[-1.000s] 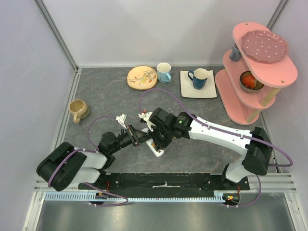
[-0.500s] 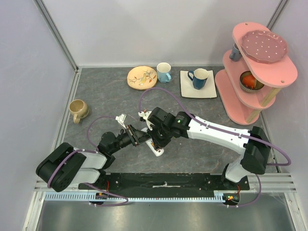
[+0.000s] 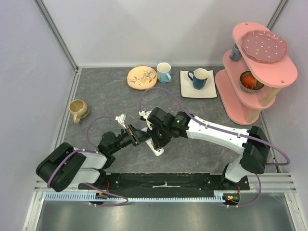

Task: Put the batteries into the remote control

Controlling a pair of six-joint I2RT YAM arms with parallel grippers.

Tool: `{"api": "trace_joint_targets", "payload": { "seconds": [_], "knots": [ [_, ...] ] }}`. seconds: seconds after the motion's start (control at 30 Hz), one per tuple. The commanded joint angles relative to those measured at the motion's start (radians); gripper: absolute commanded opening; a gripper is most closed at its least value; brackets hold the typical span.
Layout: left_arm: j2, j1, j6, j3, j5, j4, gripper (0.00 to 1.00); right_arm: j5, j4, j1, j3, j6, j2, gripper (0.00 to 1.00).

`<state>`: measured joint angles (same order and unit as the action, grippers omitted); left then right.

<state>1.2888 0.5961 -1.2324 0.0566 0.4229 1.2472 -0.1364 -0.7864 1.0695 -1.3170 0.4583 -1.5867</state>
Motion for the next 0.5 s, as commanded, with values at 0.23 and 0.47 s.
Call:
{"api": "trace_joint_targets", "payload": {
  "seconds": [0.23,0.47],
  "knots": [
    [-0.011,0.031,-0.021,0.045,-0.01,0.416,0.02,-0.012,0.234,0.001,0.002,0.106,0.016,0.11],
    [-0.008,0.036,-0.021,0.042,-0.027,0.411,0.02,-0.009,0.266,0.0,0.018,0.126,0.021,0.15]
  ]
}}
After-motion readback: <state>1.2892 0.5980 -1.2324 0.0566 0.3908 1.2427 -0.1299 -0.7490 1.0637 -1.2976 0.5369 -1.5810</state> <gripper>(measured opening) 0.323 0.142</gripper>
